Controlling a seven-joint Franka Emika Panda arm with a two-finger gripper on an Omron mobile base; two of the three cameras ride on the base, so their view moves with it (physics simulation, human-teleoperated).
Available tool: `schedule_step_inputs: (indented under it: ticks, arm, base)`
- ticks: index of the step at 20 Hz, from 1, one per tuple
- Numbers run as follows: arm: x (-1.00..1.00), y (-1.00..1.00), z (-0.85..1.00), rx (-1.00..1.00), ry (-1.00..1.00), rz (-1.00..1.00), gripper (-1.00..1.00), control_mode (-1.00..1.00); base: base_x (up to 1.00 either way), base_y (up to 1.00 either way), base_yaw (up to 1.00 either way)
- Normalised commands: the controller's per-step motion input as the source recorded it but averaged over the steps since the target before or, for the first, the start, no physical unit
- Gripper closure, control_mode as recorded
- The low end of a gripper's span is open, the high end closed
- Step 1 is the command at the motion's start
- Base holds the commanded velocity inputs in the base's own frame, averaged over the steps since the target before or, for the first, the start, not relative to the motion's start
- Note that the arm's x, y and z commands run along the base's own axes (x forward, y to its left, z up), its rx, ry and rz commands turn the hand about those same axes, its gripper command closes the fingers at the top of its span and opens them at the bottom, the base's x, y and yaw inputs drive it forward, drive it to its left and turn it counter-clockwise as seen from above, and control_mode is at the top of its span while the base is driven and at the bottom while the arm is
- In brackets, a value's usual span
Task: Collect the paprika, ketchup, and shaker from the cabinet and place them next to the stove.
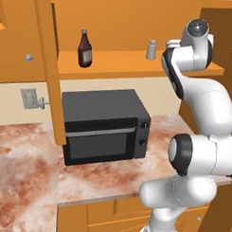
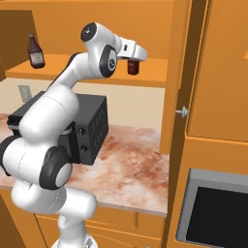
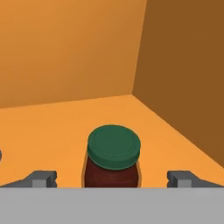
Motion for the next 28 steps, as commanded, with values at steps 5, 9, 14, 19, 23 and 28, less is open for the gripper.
schedule_step_inputs:
  ticks: [5,9,14,19,23,28]
  arm:
    - [0.06,-0.02,-0.12,0.00,0.06,0.00,-1.00,-1.00]
    - [0.06,-0.05,-0.14,0.01,0.06,0.00,-1.00,-1.00]
    - [0.07,-0.13,-0.13,0.03,0.06,0.00,-1.00,-1.00]
    - [0.08,-0.10,-0.09,0.03,0.05,0.00,1.00,-1.00]
    - [0.01,-0.04,-0.03,0.01,0.03,0.00,1.00,-1.00]
    - [0.00,0.00,0.00,0.00,0.00,0.00,1.00,-1.00]
  base:
    - [0.00,0.00,0.00]
    - [0.00,0.00,0.00]
    - [0.00,0.00,0.00]
    - [0.00,0.00,0.00]
    - [0.00,0.00,0.00]
    - [0.00,0.00,0.00]
